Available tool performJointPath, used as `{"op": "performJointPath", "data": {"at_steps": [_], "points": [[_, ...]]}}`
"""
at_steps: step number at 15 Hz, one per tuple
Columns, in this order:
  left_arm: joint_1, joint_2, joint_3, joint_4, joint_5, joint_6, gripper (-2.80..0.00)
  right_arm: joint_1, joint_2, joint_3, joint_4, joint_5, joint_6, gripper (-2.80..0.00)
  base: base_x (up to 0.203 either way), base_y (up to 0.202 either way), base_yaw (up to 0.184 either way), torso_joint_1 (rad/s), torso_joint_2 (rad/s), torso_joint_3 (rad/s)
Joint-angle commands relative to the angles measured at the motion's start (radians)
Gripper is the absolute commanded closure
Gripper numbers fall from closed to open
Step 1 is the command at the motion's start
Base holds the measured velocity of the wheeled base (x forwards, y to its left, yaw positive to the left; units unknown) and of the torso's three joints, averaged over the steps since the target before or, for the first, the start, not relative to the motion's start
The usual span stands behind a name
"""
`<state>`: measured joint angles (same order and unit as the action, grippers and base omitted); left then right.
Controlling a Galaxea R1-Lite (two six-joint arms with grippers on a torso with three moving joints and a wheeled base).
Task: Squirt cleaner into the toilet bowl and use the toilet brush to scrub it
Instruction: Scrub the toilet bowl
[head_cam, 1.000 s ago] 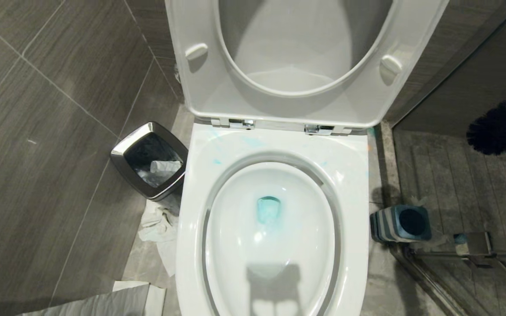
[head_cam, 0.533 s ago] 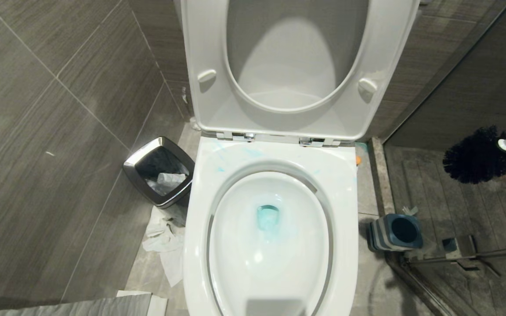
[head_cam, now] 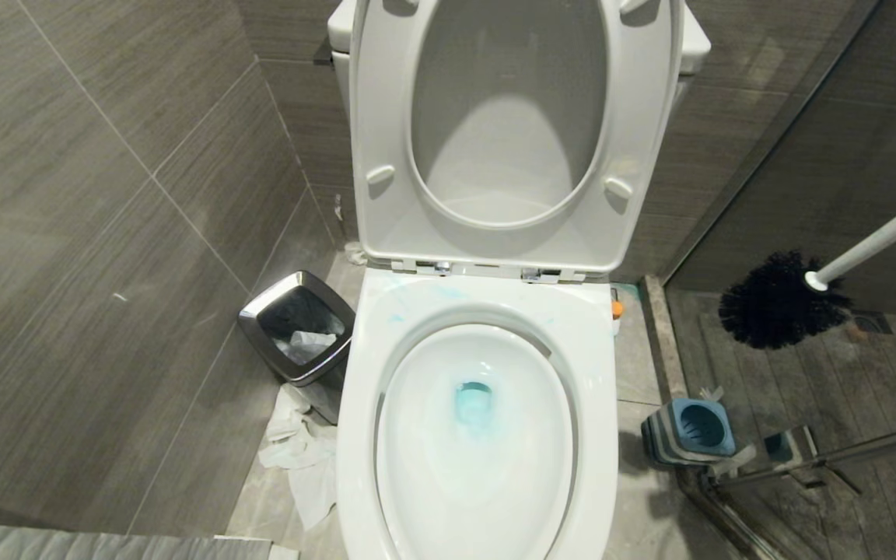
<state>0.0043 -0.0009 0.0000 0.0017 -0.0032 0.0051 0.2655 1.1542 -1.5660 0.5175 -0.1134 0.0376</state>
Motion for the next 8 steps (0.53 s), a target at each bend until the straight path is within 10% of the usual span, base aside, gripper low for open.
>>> {"op": "performJointPath", "data": {"at_steps": [1,8], "points": [[0.000,0.001,0.002,0.000,0.000,-0.001,0.00,0.124,0.057,-0.001,-0.019,-0.096,0.010,0.00,0.000,0.000,0.000,0.007,0.00,0.210],[0.000,0.001,0.002,0.000,0.000,-0.001,0.00,0.481,0.245,-0.003,-0.153,-0.405,0.096,0.00,0.000,0.000,0.000,0.003,0.00,0.203]]}}
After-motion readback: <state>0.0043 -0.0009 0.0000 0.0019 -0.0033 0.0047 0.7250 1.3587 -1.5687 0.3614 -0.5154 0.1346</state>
